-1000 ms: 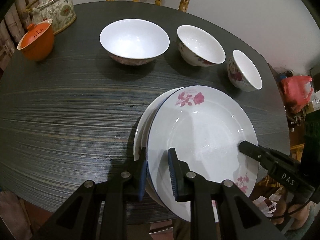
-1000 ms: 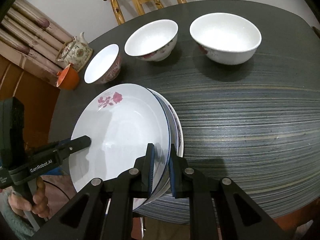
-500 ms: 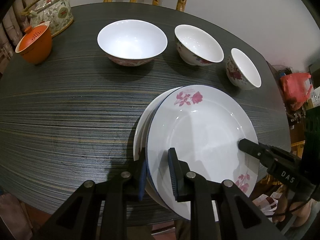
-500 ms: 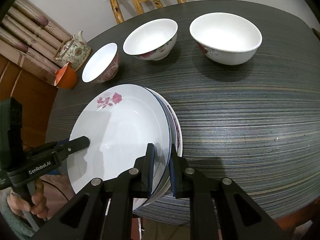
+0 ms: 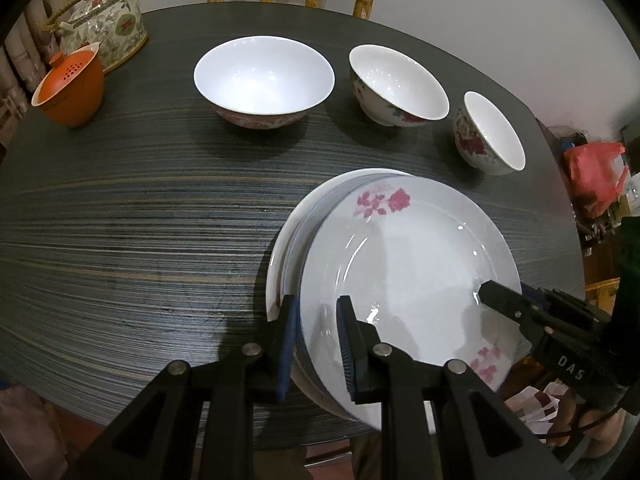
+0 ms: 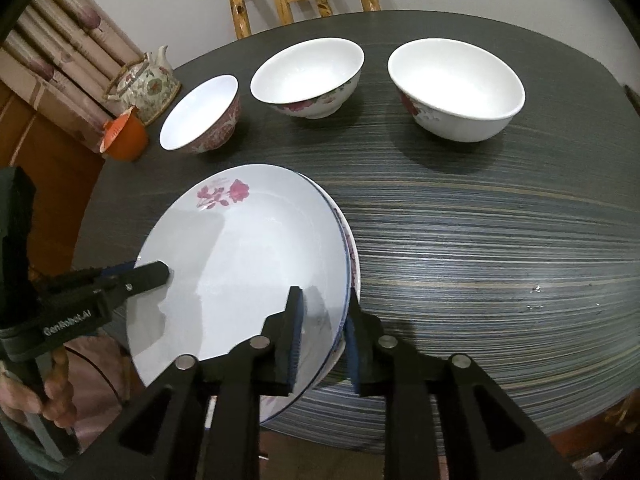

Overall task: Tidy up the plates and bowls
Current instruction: 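Lower the flowered plate onto the plate stack with both grippers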

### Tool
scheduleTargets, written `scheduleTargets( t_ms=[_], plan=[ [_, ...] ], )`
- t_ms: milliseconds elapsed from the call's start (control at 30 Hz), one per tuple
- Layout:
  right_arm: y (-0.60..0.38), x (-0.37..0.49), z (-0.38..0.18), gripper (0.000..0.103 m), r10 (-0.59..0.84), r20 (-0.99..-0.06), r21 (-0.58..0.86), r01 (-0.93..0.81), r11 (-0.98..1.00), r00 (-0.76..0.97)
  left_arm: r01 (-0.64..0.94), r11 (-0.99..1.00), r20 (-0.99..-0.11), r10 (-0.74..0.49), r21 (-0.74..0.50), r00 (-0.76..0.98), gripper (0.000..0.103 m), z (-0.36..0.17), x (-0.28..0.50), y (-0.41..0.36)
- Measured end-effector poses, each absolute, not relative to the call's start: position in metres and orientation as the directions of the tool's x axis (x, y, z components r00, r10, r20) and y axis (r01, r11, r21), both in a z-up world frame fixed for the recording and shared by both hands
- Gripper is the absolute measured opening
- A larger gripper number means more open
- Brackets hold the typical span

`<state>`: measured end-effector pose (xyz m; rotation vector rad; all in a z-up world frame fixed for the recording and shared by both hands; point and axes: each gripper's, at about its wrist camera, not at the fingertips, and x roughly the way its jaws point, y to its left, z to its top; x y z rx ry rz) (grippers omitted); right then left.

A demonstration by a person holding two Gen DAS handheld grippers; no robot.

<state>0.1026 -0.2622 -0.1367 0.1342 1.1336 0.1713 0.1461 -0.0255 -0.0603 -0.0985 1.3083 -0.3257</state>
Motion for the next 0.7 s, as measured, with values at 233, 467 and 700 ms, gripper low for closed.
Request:
scheduleTargets(
  t_ms=[233, 467, 700],
  plan=[
    [-0.263, 0.102, -0.141, 0.026, 0.202, -0.892, 0.193, -0.063, 0.979, 0.405, 0.214, 0.945, -0.921, -0.299, -0.249, 0.251, 0.02, -0.047, 0.145, -0.033],
    [-0.267, 0.098, -0.137, 0.026, 0.216, -0.885, 0.206, -0.068, 0.976, 0.412, 0.204, 0.947, -0.919, -0.298, -0.25, 0.258, 0.02, -0.05, 0.142, -0.028],
    [-0.268, 0.099, -0.134, 0.026, 0.213, -0.88, 0.209, -0.056, 0.976, 0.425, 0.214, 0.951, -0.915, -0.281, -0.224, 0.289, 0.02, -0.045, 0.137, -0.028]
  ],
)
